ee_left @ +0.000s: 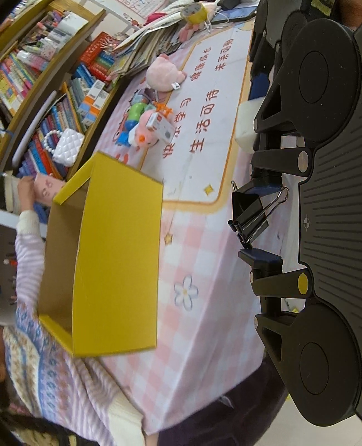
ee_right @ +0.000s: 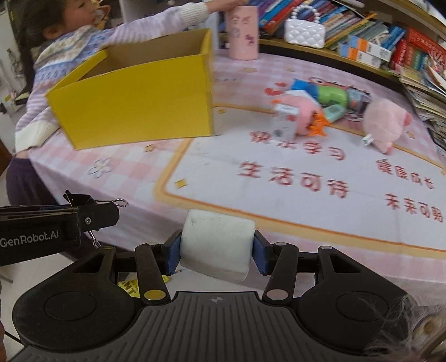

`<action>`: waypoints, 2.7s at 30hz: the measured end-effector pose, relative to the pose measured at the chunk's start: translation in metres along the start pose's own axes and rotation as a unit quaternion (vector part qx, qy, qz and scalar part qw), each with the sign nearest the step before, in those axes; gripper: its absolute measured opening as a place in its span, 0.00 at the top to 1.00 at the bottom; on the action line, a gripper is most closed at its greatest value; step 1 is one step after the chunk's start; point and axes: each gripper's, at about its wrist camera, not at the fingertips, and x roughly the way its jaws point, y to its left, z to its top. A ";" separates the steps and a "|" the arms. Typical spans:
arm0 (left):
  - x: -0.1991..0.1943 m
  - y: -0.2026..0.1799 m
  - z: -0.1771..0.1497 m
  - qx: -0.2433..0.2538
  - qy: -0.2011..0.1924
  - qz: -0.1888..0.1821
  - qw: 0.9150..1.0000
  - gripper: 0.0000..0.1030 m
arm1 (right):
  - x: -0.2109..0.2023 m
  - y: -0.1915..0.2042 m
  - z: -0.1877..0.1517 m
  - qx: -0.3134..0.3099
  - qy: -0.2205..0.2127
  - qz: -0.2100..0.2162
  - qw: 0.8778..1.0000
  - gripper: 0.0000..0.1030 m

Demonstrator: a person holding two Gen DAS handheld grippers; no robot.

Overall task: Organize objects
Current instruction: 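Carry the foam block and clip into the yellow box and open both grippers, then move both grippers back toward the toys on the table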

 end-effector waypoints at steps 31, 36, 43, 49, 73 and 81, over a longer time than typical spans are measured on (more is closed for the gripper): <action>0.011 0.042 0.168 -0.019 -0.154 -0.009 0.988 0.64 | 0.028 0.058 0.170 -0.138 -0.141 0.057 0.979 0.54; 0.078 0.045 0.212 -0.018 -0.101 0.024 0.994 0.64 | 0.098 0.058 0.215 -0.229 -0.089 0.033 0.969 0.54; 0.147 0.038 0.229 0.020 -0.022 0.058 0.998 0.63 | 0.155 0.070 0.239 -0.360 -0.037 0.042 0.931 0.53; 0.170 0.045 0.238 0.029 0.024 0.074 0.997 0.62 | 0.179 0.082 0.244 -0.436 0.017 0.050 0.898 0.53; 0.028 0.003 0.197 0.092 -0.120 -0.034 0.988 0.16 | 0.025 0.035 0.218 -0.278 -0.124 0.055 0.951 0.36; -0.019 -0.005 0.128 0.093 -0.151 -0.014 0.984 0.12 | -0.014 0.020 0.159 -0.183 -0.132 0.015 0.974 0.36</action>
